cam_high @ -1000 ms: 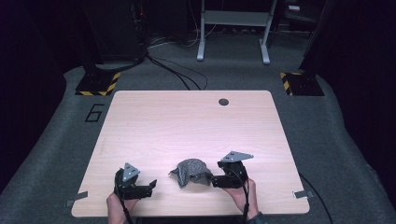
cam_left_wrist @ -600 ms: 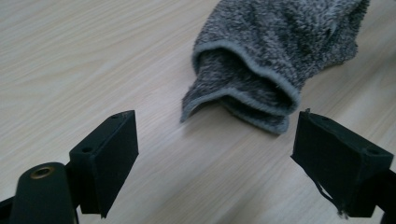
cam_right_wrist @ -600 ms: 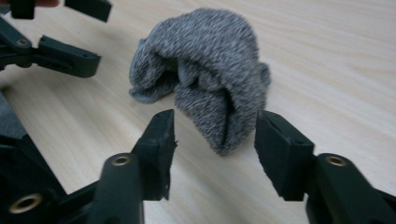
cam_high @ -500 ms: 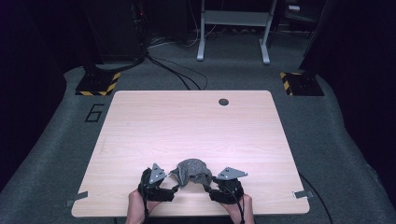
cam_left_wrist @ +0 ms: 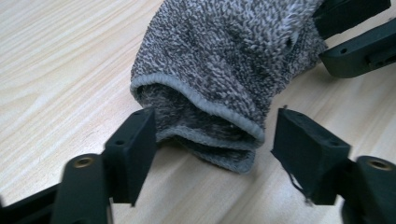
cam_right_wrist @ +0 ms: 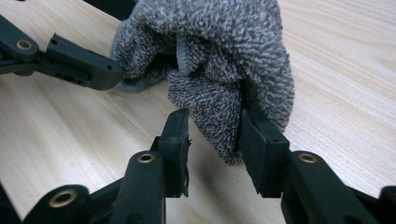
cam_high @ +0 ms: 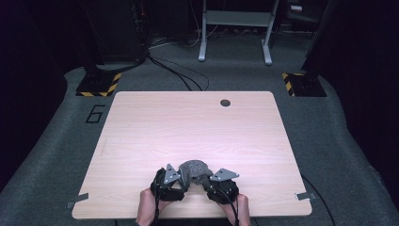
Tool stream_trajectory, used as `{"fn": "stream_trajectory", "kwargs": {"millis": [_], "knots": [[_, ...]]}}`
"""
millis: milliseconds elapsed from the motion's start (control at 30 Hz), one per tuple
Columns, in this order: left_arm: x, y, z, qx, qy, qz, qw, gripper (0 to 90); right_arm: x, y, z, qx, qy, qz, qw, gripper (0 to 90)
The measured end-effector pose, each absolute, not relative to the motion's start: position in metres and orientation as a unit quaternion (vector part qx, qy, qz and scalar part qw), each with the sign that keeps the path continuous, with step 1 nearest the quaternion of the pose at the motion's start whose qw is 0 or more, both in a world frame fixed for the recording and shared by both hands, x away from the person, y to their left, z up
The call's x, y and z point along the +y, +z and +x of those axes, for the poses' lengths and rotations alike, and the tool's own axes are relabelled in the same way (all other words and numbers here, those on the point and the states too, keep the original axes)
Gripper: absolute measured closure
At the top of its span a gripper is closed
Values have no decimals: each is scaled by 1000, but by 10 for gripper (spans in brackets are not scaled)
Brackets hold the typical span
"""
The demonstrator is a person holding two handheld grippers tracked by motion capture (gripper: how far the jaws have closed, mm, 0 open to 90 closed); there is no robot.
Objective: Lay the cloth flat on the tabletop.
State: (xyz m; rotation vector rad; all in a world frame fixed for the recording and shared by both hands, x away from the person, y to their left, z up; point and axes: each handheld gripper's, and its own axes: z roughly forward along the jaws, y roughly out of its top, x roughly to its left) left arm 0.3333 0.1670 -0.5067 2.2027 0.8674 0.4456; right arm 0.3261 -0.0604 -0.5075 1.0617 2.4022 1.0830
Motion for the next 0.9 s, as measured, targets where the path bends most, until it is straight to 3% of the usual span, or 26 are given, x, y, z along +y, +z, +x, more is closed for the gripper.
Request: {"fn": "stream_trajectory", "kwargs": {"millis": [133, 300, 433, 900], "knots": [[163, -509, 334, 333, 171, 860, 347, 440, -59, -513, 330, 838, 368, 375, 145, 682], [160, -509, 334, 330, 177, 861, 345, 709, -59, -517, 332, 839, 365, 376, 145, 805], [161, -507, 335, 326, 186, 860, 346, 845, -62, -515, 333, 841, 369, 367, 150, 834], [171, -474, 342, 341, 218, 836, 370, 879, -90, -496, 330, 821, 393, 380, 166, 843]]}}
